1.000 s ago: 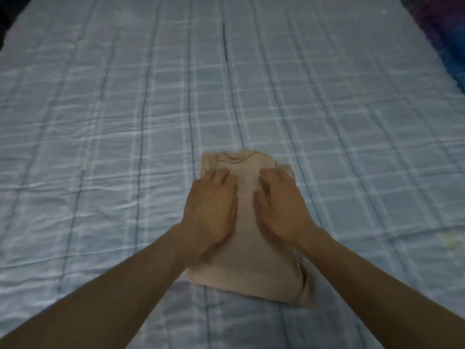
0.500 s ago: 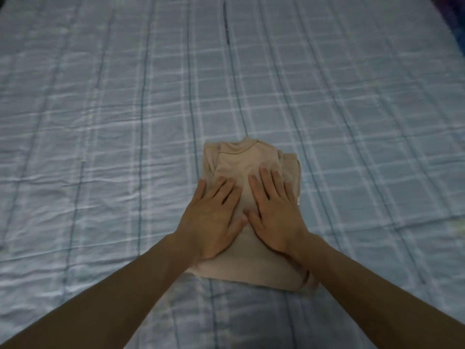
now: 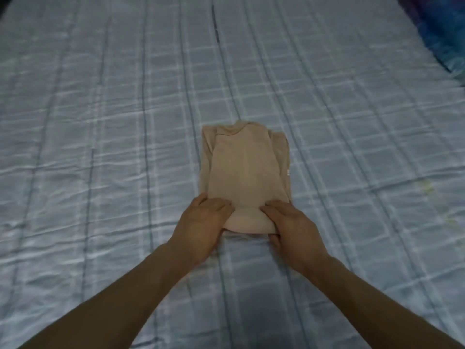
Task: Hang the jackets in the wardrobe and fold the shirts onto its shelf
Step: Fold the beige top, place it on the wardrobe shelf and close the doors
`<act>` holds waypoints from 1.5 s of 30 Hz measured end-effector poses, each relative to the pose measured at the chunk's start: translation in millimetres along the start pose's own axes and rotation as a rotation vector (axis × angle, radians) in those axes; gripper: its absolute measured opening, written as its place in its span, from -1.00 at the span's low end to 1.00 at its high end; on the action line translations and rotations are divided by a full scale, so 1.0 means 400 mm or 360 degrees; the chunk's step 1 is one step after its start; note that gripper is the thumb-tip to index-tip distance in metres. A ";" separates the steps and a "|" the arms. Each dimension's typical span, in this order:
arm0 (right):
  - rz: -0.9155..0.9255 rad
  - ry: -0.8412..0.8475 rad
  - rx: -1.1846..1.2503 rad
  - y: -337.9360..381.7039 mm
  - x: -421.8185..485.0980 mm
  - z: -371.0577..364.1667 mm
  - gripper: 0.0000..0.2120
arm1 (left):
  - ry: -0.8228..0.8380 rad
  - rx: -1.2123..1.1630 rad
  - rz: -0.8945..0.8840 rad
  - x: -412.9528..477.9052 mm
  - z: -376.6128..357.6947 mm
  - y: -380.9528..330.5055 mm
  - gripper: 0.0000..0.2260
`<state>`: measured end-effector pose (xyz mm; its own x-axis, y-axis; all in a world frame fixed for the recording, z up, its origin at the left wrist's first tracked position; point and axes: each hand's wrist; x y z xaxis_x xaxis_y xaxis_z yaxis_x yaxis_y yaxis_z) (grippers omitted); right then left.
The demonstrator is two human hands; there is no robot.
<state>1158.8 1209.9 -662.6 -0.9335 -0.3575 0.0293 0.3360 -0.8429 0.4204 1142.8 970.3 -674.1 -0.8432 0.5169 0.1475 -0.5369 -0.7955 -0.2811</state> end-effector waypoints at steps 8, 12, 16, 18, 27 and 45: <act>0.0043 0.0305 0.0088 0.073 -0.119 0.056 -0.66 | 0.0288 -0.0157 -0.0110 -0.115 0.090 -0.051 -0.81; 0.0169 0.0662 0.0001 0.112 -0.157 0.102 -0.72 | 0.0495 -0.0388 -0.0177 -0.181 0.142 -0.088 -0.80; 0.0138 0.0814 0.0029 0.123 -0.103 0.171 -0.78 | 0.0493 -0.0612 -0.0107 -0.168 0.170 -0.066 -0.62; 0.0016 0.0516 0.0012 0.113 -0.038 0.200 -0.82 | 0.0273 -0.0700 0.0052 -0.112 0.191 -0.039 -0.77; -0.0024 -0.0146 -0.0139 0.126 0.092 0.069 -0.56 | -0.0284 -0.0108 0.0540 0.038 0.136 -0.064 -0.65; -0.0026 0.0086 -0.0227 0.044 0.161 -0.089 -0.38 | 0.0260 -0.0094 0.0288 0.077 -0.046 0.048 -0.47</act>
<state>1108.9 1157.6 -685.6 -0.9321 -0.3613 -0.0271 0.3389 -0.8959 0.2873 1107.0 976.9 -692.2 -0.9072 0.4158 -0.0644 -0.3708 -0.8624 -0.3446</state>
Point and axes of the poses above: each hand's wrist, its own x-axis towards the middle knuckle, its own z-axis out of the back of the hand, y = z × x, and after that the axes turned 2 degrees about -x, right-handed
